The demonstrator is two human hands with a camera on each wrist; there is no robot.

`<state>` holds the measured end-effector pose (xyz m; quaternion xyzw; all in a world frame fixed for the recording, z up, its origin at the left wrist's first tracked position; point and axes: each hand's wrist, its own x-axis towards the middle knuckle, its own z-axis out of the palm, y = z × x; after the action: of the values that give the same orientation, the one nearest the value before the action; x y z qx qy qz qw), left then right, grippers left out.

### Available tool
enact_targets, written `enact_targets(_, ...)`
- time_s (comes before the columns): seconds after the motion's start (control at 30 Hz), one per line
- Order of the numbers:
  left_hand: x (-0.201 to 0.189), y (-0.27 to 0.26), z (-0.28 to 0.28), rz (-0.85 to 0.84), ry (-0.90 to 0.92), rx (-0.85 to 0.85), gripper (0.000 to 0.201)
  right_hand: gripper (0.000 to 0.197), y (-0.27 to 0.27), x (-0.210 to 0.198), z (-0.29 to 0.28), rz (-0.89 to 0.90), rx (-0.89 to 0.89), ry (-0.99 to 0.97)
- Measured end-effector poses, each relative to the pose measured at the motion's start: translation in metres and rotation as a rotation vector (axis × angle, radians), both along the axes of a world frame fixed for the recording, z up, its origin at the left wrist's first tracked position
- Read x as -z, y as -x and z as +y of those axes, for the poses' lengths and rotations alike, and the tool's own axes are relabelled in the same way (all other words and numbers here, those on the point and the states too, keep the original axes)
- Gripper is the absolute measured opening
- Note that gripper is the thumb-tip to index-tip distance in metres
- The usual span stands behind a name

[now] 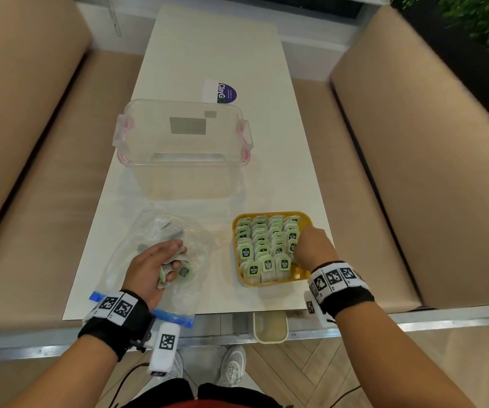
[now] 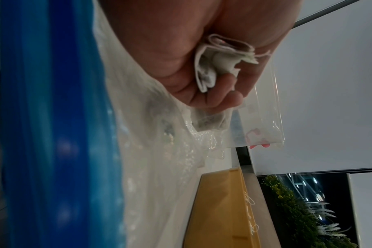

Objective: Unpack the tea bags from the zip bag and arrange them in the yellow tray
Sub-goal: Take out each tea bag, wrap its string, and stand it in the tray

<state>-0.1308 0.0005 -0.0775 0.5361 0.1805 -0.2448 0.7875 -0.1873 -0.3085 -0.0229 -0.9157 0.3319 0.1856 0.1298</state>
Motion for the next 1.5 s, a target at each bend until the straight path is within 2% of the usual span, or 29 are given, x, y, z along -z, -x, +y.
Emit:
enact_targets(0.23, -0.001, 0.001, 0.001, -0.008, 0.017, -0.011, 0.016, 0.018, 0.003, 0.020, 0.006, 0.005, 0.004, -0.002)
enact_targets(0.63, 0.000, 0.000, 0.003, 0.006, 0.041, 0.014, 0.022, 0.021, 0.010, 0.014, 0.009, -0.132, 0.020, 0.033)
enact_targets(0.8, 0.000, -0.003, 0.006, 0.023, 0.040, 0.017, 0.029, 0.021, 0.024, 0.001, -0.008, -0.361, 0.181, 0.131)
enact_targets(0.9, -0.002, -0.003, 0.007, 0.026, 0.043, 0.022, 0.026, 0.032, 0.033, 0.009, -0.017, -0.343, 0.260, 0.070)
enact_targets(1.0, -0.004, -0.003, 0.006, 0.031, 0.041, 0.032, 0.020, 0.029, 0.034, 0.015, -0.017, -0.323, 0.278, -0.004)
enact_targets(1.17, -0.006, -0.003, 0.006, 0.048, 0.063, 0.029, 0.024, 0.031, 0.036, 0.014, -0.011, -0.338, 0.280, -0.019)
enact_targets(1.27, -0.009, -0.004, 0.007, 0.062, 0.092, 0.044, 0.023, 0.030, 0.032, 0.001, 0.013, -0.545, 0.125, 0.024)
enact_targets(1.33, -0.010, -0.005, 0.005, 0.095, 0.117, 0.061, 0.025, 0.023, 0.025, -0.009, 0.051, -0.689, -0.133, -0.111)
enact_targets(1.43, -0.014, -0.004, -0.002, 0.129, 0.125, 0.067, 0.040, 0.021, 0.011, -0.012, 0.118, -0.647, -0.548, -0.323)
enact_targets(1.5, -0.018, -0.003, -0.005, 0.108, 0.080, 0.046, 0.046, 0.026, -0.002, -0.007, 0.150, -0.595, -0.657, -0.344)
